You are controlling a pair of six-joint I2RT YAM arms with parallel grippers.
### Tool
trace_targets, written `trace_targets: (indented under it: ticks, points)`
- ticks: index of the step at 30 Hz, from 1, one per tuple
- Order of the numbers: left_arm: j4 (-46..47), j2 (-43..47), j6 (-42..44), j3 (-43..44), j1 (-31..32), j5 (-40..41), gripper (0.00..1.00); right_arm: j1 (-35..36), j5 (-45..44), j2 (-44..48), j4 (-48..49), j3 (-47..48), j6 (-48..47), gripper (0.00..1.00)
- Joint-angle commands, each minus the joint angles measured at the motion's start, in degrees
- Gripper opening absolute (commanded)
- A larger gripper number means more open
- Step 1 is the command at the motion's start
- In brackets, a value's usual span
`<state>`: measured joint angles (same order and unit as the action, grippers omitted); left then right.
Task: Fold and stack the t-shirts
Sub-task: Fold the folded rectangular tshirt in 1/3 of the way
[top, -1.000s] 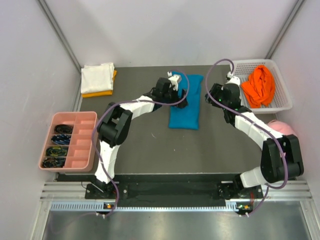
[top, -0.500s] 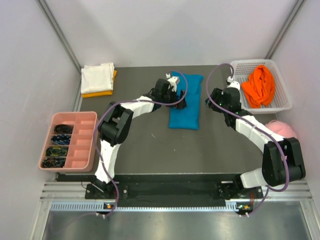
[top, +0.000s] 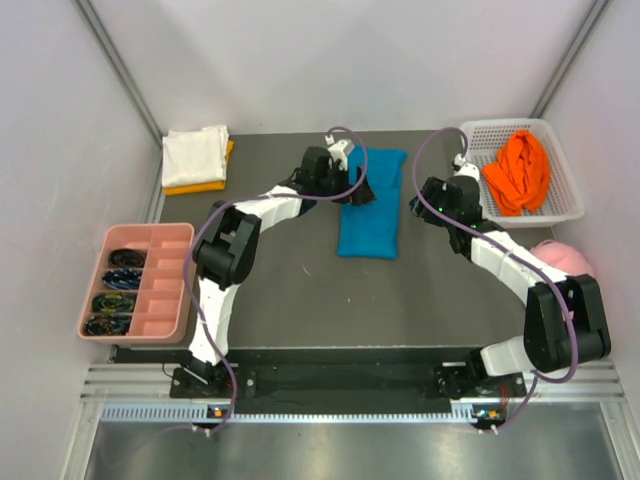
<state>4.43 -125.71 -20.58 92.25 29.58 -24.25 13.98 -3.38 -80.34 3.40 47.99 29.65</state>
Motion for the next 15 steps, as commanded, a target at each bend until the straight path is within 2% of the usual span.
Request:
trace_targets:
  ticks: [1,5,12,15]
  points:
    - [10.1,1.4,-6.7,-0.4,-4.2,-7.9,0.99,0.0,0.0,-0.1,1.3,0.5,0.1,0.59]
    - [18.1,1.2,-12.5,-3.2,-5.2,-14.1,0.99,0.0,-0.4,0.2,1.2,0.4,-0.1,0.59]
    - [23.3,1.9,-17.3,-5.9,-4.9,-18.2,0.99,0.0,-0.4,-0.7,1.1,0.9,-0.1,0.59]
    - [22.6,3.1,-17.0,-7.8,-3.4,-17.3,0.99,0.0,-0.5,-0.8,1.0,0.7,-0.1,0.59]
